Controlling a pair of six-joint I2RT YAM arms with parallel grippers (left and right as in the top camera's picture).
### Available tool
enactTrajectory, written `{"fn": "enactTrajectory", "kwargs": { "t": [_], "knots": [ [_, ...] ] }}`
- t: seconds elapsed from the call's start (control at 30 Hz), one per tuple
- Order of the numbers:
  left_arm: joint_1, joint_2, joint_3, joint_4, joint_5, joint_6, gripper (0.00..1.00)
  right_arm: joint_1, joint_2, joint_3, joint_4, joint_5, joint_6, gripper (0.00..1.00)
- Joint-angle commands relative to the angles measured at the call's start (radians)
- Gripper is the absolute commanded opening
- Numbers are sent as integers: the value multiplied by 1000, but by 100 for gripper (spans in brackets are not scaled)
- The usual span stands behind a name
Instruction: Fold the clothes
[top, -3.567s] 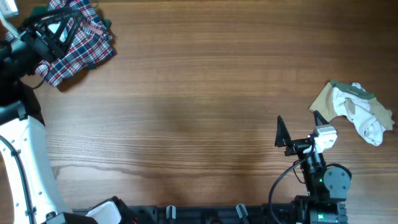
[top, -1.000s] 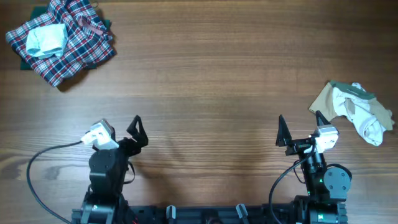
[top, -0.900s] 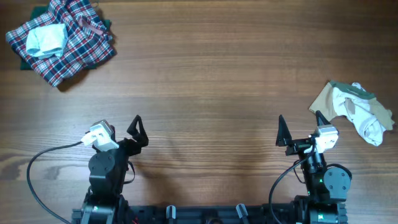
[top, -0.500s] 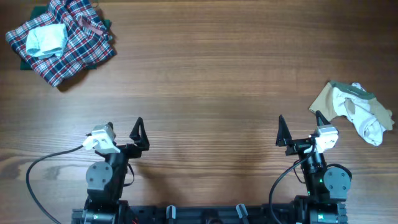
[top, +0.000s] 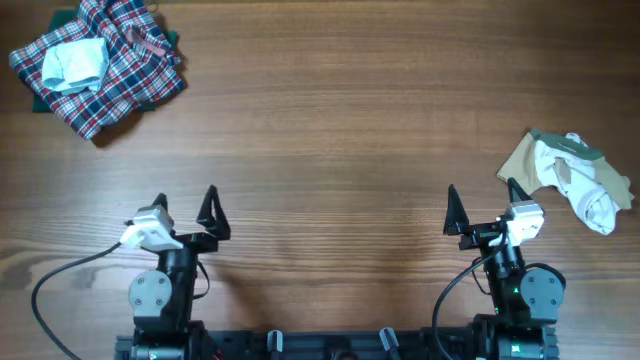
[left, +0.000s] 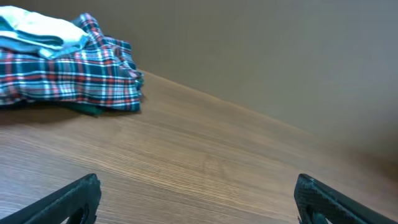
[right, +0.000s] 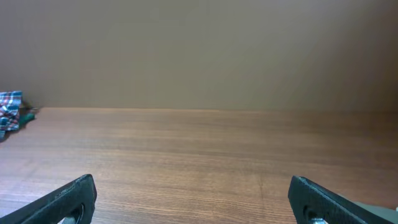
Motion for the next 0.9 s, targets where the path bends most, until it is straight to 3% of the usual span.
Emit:
{"fn": "enactTrajectory", "kwargs": {
  "t": [0.0, 0.87],
  "knots": [
    [6, -11, -6, 0, 11, 24, 100, -4, -9, -2, 2, 5, -9, 100],
    [-6, -11, -6, 0, 11, 24, 100, -4, -9, -2, 2, 5, -9, 100]
  ]
}}
